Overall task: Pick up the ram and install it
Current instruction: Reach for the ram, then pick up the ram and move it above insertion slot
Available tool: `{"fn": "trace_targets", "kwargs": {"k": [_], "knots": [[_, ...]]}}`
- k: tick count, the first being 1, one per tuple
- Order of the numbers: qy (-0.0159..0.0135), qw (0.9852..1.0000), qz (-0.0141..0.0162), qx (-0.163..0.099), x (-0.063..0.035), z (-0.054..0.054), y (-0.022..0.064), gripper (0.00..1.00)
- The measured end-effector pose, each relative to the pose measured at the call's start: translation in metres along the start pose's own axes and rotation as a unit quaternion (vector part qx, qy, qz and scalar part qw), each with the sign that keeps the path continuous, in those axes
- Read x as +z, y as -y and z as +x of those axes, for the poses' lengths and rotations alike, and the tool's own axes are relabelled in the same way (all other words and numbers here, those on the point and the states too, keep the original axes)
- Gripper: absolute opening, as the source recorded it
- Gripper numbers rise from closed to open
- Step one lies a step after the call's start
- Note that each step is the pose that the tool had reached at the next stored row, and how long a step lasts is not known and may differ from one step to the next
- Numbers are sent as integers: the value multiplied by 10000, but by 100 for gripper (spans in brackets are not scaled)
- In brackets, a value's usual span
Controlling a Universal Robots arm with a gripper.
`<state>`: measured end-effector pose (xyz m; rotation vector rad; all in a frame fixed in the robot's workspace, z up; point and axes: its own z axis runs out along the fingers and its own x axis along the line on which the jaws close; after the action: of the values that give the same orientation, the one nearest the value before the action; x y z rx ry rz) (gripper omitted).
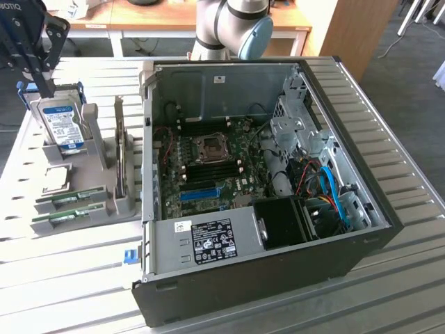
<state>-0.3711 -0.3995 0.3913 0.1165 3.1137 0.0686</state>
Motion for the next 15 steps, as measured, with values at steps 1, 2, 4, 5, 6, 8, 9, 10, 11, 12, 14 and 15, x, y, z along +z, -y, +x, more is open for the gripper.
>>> {"fn": "trace_targets", "kwargs": {"k": [1,2,4,5,6,8,9,10,11,12,14,15], "knots": [[0,10000,0,0,0,0,0,11],[0,10000,0,1,0,1,0,11],[0,10000,0,1,-1,9,0,11],[0,10000,0,1,0,13,1,11],[0,10000,0,1,-1,18,1,11],[0,10000,0,0,-1,24,2,11],[0,10000,0,0,-1,24,2,11],[0,10000,0,0,-1,24,2,11],[0,10000,0,1,-1,25,2,11],[0,10000,0,0,-1,25,2,11],[0,10000,0,0,-1,25,2,11],[0,10000,0,1,-1,25,2,11]]}}
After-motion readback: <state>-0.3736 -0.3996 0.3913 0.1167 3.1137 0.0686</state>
